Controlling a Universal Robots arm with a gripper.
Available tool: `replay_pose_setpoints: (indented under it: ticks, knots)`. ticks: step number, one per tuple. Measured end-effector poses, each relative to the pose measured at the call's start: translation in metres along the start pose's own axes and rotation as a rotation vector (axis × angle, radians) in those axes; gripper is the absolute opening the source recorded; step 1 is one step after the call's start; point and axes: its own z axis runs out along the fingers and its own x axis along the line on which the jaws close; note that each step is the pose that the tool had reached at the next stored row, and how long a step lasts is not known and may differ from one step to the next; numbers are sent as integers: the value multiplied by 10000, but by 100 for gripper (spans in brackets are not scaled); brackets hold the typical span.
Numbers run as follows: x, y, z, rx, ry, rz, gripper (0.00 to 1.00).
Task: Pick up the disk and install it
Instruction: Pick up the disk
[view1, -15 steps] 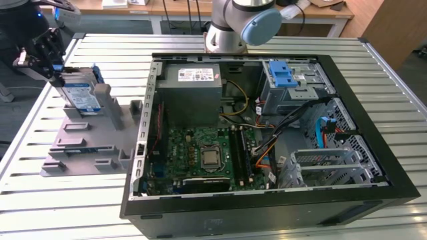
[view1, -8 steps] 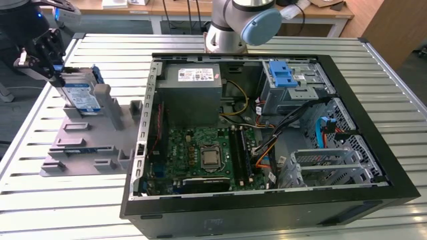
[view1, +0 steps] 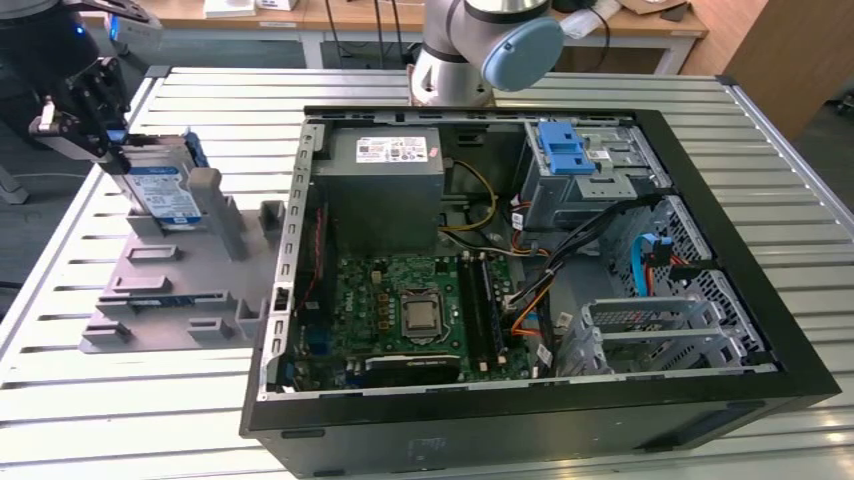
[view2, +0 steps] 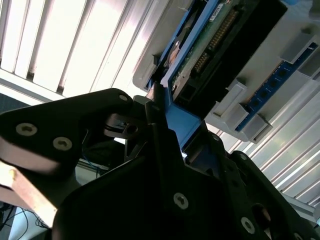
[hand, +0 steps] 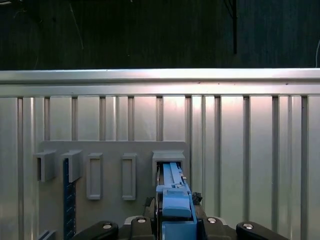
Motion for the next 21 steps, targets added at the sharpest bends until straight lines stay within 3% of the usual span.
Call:
replay_pose_setpoints:
  ticks: [10, 12, 13, 21]
  knots:
    - [1, 0, 0, 0, -1, -10, 36]
    - [1, 0, 0, 0, -1, -11, 38]
    - [0, 0, 0, 0, -1, -11, 44]
    - [1, 0, 0, 0, -1, -16, 42]
